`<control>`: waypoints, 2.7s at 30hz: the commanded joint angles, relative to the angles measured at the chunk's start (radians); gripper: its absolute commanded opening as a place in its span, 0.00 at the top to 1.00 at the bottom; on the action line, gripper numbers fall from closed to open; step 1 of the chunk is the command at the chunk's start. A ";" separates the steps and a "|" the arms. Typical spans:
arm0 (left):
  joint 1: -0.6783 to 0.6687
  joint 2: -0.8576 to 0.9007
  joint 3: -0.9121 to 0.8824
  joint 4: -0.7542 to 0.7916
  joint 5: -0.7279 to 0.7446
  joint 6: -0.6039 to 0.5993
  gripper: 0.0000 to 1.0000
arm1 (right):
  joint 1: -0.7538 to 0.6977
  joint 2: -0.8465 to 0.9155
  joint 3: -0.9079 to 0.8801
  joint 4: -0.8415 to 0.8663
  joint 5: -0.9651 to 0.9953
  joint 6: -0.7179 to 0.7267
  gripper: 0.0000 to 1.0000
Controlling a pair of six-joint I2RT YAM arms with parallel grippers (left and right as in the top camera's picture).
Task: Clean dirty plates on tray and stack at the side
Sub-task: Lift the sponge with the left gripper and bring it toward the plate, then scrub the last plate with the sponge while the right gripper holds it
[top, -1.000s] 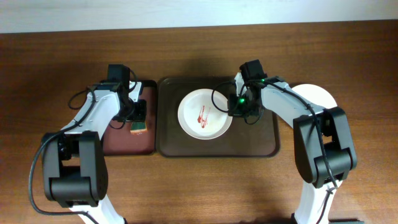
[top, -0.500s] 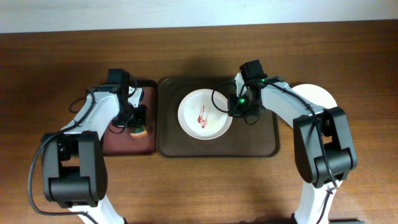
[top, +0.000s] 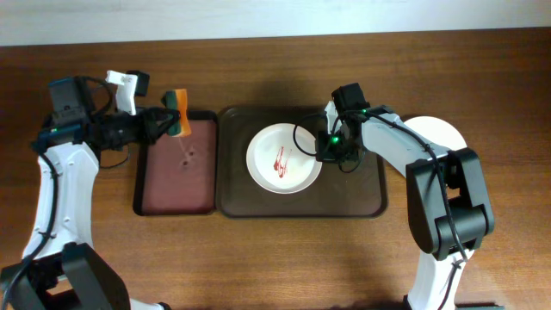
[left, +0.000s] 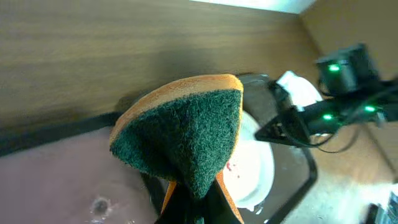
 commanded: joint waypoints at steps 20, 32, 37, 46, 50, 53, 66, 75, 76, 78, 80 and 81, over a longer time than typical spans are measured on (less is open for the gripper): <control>0.011 -0.039 0.014 0.186 0.085 0.171 1.00 | 0.008 0.022 -0.006 -0.012 0.025 0.000 0.96; 0.011 -0.039 0.014 0.186 0.085 0.171 1.00 | 0.008 0.022 -0.006 -0.011 0.032 0.000 0.96; 0.003 -0.039 0.008 0.126 -0.200 0.072 1.00 | 0.008 0.022 -0.006 -0.011 0.032 0.000 0.96; -0.105 0.020 -0.019 -0.080 -0.597 -0.035 1.00 | 0.008 0.022 -0.006 -0.012 0.032 0.000 0.96; -0.195 0.117 -0.027 -0.132 -0.697 -0.198 1.00 | 0.008 0.022 -0.006 -0.013 0.032 0.000 0.96; -0.231 0.160 -0.027 -0.179 -0.805 -0.288 1.00 | 0.008 0.022 -0.006 -0.018 0.032 -0.001 0.96; -0.549 0.175 -0.026 0.035 -0.481 -0.432 1.00 | 0.094 0.022 -0.006 -0.043 0.039 0.012 0.96; -0.657 0.360 -0.026 0.212 -0.215 -0.651 1.00 | 0.094 0.022 -0.006 -0.054 0.040 0.011 0.96; -0.658 0.384 -0.026 0.215 -0.199 -0.649 1.00 | 0.094 0.022 -0.006 -0.054 0.040 0.011 0.96; -0.658 0.415 -0.026 0.199 -0.238 -0.649 1.00 | 0.094 0.022 -0.006 -0.054 0.040 0.011 0.96; -0.655 0.414 -0.026 0.117 -0.484 -0.632 1.00 | 0.094 0.022 -0.006 -0.054 0.040 0.011 0.96; -0.648 0.414 -0.026 0.102 -0.538 -0.625 1.00 | 0.094 0.022 -0.006 -0.054 0.040 0.011 0.96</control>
